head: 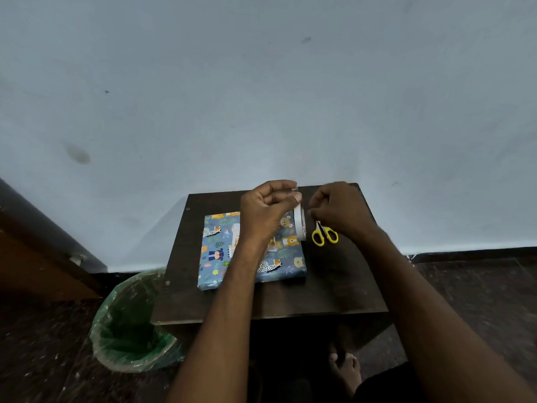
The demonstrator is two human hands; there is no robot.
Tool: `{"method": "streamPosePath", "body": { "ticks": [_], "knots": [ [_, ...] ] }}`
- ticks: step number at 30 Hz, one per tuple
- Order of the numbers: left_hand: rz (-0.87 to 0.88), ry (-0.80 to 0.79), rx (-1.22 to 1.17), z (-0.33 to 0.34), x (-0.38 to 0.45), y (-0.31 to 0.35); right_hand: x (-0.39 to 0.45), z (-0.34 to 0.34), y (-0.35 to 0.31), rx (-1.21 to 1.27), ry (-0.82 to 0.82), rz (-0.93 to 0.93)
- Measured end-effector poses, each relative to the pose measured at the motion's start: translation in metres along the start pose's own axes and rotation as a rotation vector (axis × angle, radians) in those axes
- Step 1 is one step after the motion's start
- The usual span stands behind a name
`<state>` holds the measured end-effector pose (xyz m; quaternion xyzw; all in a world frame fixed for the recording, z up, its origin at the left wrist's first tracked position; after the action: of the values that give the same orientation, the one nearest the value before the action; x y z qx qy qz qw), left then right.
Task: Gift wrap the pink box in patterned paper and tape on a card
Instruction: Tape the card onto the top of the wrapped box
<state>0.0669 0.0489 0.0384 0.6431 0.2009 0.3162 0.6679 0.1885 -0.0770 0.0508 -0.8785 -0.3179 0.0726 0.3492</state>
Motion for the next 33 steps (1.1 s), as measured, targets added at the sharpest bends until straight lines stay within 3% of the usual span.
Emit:
{"method": "streamPosePath", "body": {
  "ticks": [7,20,27,33],
  "knots": [
    [0.088,0.012,0.155,0.012,-0.002,-0.006,-0.012,0.008,0.014,-0.253,-0.149,0.176],
    [0.108,-0.010,0.272,0.011,-0.002,-0.009,-0.025,0.008,0.003,-0.471,-0.028,0.138],
    [0.101,0.017,0.278,0.010,0.001,-0.011,-0.011,-0.004,0.013,-0.209,0.012,0.177],
    [0.106,0.031,0.268,0.010,0.002,-0.014,-0.005,-0.017,0.011,-0.027,-0.035,-0.002]
  ]
}}
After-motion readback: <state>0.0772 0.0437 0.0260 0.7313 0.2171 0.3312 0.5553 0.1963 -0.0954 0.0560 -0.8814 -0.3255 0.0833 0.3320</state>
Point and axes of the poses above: each hand's wrist, its own x-axis towards the middle knuckle, its own z-axis out of the palm, y = z × x, the point moved 2 cm from there along x, towards the middle knuckle, and after that the axes turned 1 degree about z, right-handed, at the moved point
